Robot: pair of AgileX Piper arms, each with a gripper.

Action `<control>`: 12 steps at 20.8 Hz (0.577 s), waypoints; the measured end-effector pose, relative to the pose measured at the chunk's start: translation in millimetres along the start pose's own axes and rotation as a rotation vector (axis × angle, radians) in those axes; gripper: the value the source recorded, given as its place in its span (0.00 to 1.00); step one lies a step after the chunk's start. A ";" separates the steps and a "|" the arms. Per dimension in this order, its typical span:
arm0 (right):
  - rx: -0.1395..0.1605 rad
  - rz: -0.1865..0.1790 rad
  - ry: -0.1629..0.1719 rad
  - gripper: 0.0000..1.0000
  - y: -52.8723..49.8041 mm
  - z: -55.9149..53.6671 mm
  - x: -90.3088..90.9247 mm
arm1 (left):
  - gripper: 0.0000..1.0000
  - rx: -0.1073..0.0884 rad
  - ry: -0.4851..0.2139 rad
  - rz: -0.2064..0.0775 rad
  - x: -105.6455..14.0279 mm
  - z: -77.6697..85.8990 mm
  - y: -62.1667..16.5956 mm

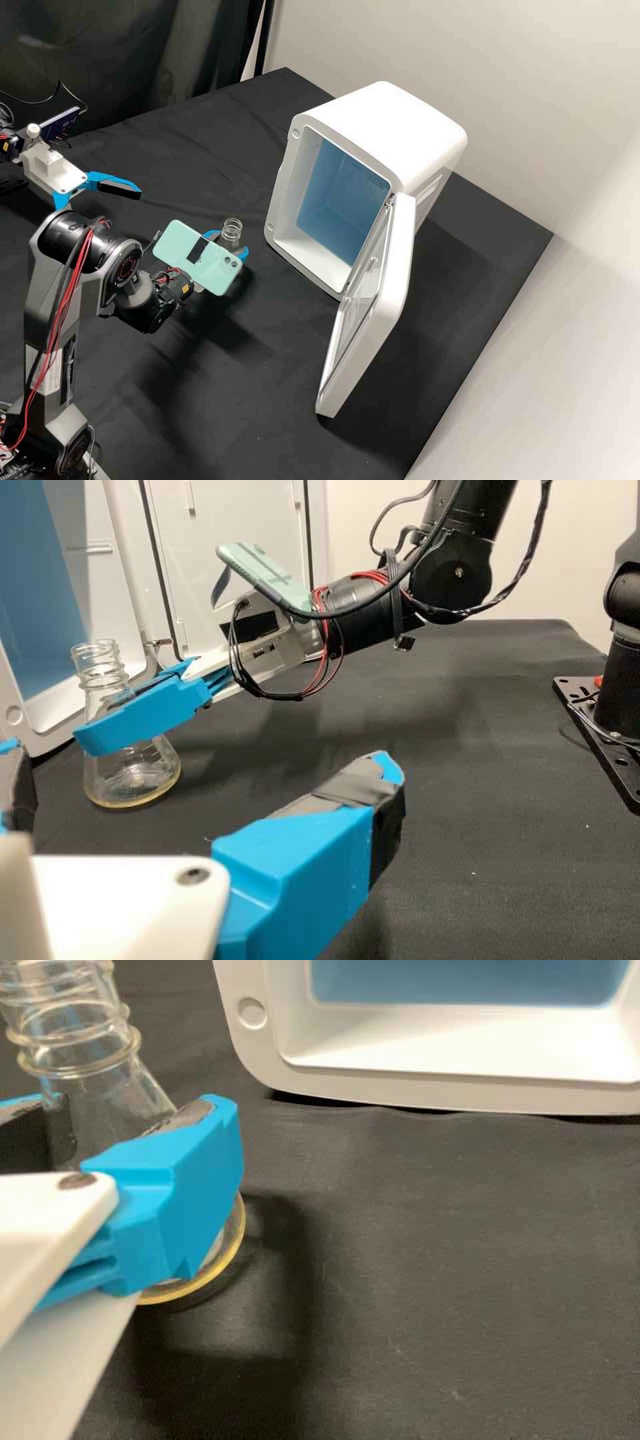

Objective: Place the flask in the incubator

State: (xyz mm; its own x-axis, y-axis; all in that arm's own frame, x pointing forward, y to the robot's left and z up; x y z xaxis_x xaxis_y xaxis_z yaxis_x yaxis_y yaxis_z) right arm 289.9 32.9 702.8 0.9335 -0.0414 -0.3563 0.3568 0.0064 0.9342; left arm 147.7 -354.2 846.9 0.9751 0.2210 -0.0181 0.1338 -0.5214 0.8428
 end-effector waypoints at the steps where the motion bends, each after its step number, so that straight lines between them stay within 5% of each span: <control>1: -0.009 0.006 -0.005 0.00 -1.0 0.7 -1.6 | 1.00 0.000 0.000 0.000 0.0 0.0 0.0; 5: -0.034 0.026 -0.017 0.00 0.4 2.3 -7.1 | 1.00 0.000 0.000 0.000 0.0 0.0 0.0; 12: -0.030 0.084 -0.015 0.00 7.9 0.1 -12.0 | 1.00 -0.001 0.008 0.002 -0.5 -1.3 0.2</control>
State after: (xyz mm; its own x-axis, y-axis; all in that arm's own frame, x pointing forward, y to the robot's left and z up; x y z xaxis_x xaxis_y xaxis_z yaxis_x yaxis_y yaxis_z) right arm 281.5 33.3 714.4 0.9596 -0.0542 -0.2761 0.2784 0.0408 0.9596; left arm 146.9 -353.4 847.7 0.9739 0.2267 -0.0124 0.1319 -0.5206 0.8435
